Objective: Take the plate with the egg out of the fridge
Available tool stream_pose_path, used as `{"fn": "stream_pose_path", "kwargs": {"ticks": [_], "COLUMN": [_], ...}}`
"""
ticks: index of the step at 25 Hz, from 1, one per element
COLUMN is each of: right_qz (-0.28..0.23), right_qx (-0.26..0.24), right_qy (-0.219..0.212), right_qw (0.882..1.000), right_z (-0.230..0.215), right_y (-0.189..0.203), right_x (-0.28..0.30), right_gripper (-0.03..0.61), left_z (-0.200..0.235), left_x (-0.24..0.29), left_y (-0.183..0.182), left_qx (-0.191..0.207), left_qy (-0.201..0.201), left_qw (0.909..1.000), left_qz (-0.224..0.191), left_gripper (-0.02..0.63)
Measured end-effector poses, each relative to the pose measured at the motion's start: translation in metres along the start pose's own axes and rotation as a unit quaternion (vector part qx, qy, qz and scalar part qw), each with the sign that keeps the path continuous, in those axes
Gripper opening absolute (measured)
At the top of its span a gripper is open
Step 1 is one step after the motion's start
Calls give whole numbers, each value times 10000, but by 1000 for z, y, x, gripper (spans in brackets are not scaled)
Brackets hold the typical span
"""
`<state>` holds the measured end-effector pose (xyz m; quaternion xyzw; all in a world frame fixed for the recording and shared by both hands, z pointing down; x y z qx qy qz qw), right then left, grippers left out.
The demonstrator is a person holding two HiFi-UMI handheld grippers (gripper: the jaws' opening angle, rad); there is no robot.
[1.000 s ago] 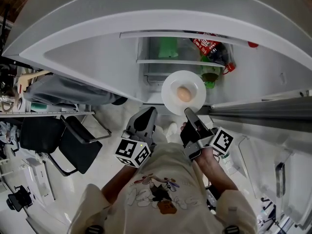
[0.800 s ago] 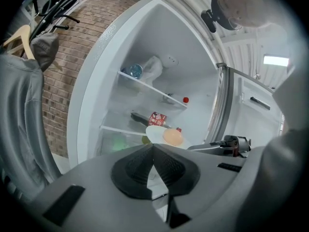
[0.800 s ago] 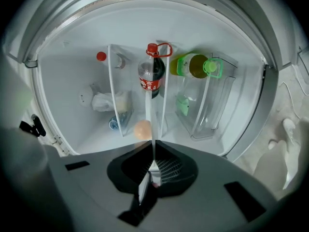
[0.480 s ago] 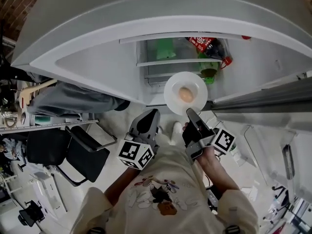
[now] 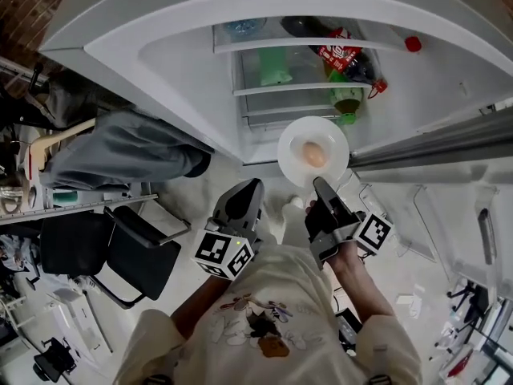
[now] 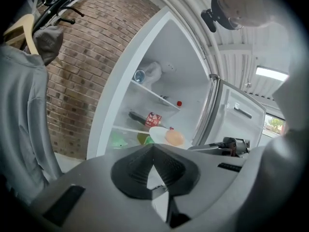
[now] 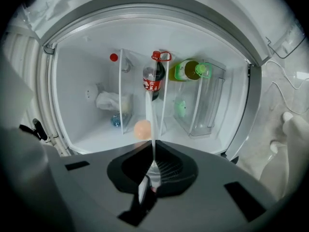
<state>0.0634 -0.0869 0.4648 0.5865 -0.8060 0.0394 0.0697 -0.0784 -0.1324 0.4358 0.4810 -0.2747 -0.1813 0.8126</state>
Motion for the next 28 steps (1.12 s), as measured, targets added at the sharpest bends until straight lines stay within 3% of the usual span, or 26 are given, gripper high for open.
{"fn": "stream_pose_path", "kwargs": {"ticks": [28], "right_qz": [340], "right_qx": [186], "right_qy": [-112], "right_qw": [9992], "right_z": [1], "right_y": [7], "right_x": [-21], "right_gripper": [18], "left_z": [-19], "left_x": [-8], "left_y": [14], "left_qx": [109], "left_qy": [-312], "left_qw": [9995], "left_qz": [9], "left_gripper": [9]}}
Point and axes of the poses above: the fingertips, and each gripper's own axes: x forward along the fingers, z to its left, y out of its underside, the point moved 1 cm from there along -x, backward along the fingers, and after that the axes turned 1 degree about z, right-handed, at the moved point
